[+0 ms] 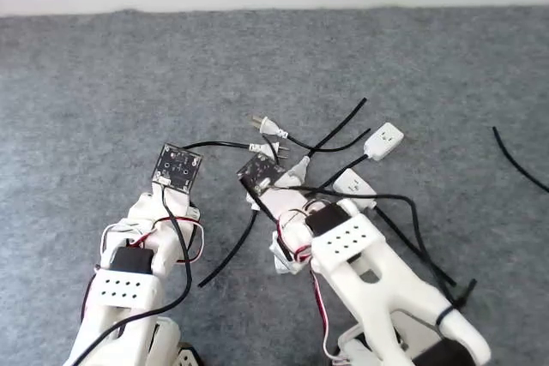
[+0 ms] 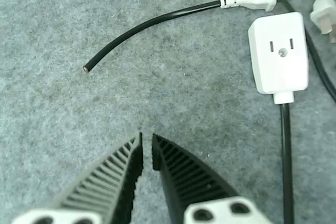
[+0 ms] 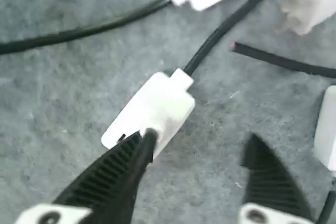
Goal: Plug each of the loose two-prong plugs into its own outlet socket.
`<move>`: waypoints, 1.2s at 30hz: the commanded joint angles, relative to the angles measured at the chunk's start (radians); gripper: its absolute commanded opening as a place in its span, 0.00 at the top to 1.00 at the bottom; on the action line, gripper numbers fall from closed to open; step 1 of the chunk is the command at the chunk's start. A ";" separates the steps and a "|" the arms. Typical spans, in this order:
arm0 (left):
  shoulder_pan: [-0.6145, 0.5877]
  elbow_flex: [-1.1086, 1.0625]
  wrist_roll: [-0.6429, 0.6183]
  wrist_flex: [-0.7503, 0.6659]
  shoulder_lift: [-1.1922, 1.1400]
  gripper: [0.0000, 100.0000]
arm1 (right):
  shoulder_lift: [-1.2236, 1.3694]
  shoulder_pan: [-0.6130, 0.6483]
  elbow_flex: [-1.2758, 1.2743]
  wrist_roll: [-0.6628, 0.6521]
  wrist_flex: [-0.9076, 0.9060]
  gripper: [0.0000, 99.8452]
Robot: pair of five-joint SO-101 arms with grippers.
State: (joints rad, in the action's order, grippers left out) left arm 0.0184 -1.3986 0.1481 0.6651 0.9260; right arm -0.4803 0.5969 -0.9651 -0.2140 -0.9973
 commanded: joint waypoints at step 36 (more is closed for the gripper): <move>0.005 0.005 -0.005 -0.025 0.014 0.97 | 0.107 0.015 0.008 0.043 0.073 0.97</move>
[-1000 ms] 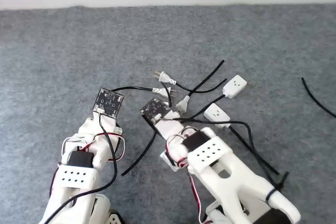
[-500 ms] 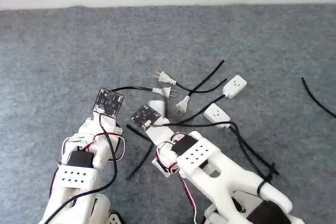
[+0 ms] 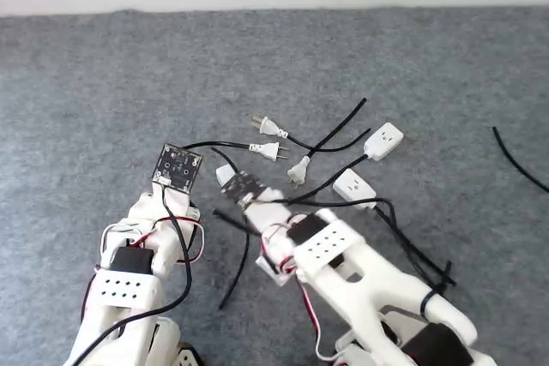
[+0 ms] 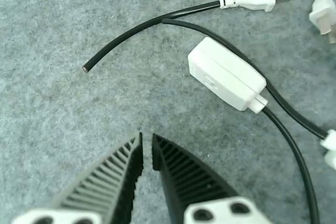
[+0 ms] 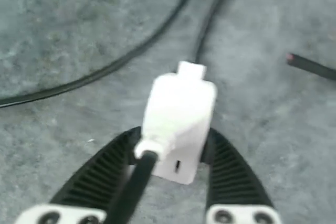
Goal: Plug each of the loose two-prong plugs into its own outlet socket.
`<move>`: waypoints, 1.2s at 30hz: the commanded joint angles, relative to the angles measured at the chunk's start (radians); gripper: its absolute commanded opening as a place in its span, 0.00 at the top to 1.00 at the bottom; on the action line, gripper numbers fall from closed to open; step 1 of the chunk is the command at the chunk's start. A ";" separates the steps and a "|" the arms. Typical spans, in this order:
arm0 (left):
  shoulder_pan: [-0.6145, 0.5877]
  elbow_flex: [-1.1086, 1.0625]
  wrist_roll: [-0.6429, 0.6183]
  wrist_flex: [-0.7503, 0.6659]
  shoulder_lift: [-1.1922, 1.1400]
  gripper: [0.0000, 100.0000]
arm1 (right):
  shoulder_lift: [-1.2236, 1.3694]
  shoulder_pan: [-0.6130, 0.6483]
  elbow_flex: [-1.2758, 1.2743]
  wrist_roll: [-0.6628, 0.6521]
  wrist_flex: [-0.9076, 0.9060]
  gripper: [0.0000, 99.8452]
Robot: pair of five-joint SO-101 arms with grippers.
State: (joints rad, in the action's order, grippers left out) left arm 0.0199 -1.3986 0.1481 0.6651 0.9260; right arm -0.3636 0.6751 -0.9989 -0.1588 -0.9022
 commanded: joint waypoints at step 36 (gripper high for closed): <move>-0.006 0.007 -0.012 -0.063 0.011 0.95 | -0.030 -1.699 0.331 -0.175 0.325 0.99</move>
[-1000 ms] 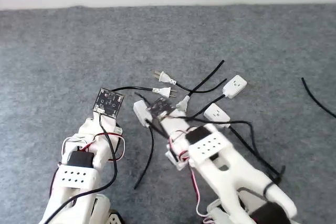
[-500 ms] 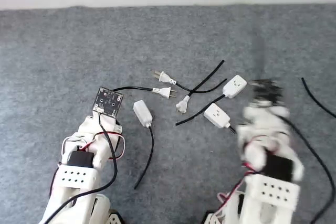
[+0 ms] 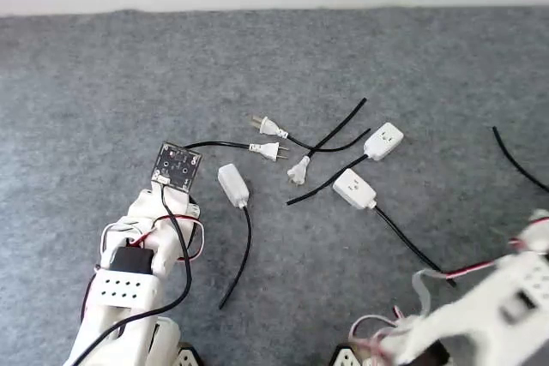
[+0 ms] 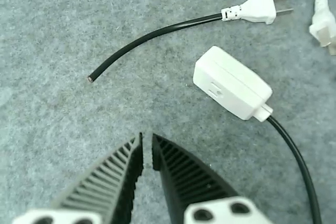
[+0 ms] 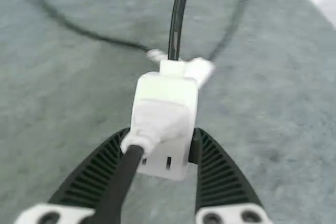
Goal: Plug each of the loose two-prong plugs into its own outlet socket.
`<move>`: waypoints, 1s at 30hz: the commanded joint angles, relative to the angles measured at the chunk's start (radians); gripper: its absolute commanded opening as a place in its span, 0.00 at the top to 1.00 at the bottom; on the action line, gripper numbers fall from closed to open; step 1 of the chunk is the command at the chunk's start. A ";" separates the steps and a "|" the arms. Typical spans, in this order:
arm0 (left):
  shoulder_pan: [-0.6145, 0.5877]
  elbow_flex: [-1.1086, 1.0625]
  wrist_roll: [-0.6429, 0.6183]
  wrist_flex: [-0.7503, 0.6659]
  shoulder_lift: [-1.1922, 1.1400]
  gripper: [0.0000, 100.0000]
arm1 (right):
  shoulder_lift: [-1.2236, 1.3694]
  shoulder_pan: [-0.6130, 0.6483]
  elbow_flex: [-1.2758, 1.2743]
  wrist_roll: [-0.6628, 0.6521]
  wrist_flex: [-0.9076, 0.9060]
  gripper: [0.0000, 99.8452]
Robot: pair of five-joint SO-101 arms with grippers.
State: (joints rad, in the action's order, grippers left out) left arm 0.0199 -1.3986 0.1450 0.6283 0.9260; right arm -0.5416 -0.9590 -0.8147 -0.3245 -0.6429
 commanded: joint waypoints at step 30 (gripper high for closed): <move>-0.055 0.033 -0.213 -0.023 0.009 0.83 | 0.611 -0.232 0.769 -0.253 -0.510 0.75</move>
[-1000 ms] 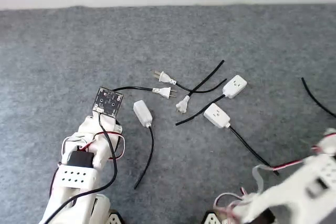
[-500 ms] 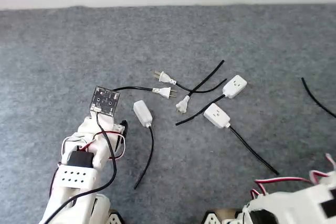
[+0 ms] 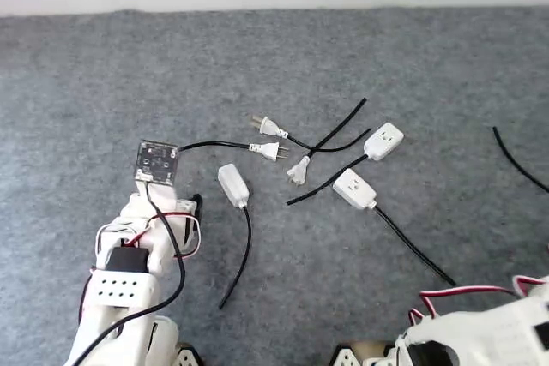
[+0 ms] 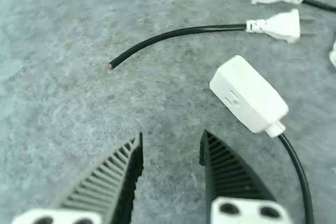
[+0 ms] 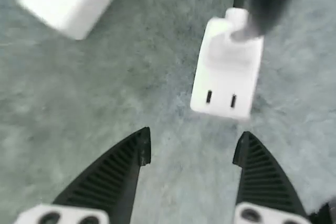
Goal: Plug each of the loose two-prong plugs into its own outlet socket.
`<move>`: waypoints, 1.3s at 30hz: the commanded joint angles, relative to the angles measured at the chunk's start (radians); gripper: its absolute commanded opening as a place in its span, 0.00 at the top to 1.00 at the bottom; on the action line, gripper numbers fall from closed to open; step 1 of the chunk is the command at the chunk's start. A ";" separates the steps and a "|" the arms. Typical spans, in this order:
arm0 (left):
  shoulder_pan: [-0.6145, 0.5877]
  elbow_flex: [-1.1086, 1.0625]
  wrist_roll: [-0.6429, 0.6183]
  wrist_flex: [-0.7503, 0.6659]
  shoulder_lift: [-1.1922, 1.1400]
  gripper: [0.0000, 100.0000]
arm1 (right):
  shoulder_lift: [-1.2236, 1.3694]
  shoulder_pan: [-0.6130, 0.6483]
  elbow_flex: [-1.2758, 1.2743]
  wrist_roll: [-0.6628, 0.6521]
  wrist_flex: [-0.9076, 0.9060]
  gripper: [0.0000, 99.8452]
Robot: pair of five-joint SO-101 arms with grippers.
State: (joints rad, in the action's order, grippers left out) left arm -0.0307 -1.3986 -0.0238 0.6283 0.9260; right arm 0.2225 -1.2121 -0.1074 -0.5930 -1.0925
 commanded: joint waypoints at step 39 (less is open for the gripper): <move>0.433 0.596 -0.181 -0.025 -0.687 0.99 | -1.406 0.820 -1.267 0.239 0.110 0.99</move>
State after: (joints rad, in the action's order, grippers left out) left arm 0.3836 -0.8815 -0.2018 0.6283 0.2954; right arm -1.1692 -0.4005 -1.3825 -0.3429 -0.9989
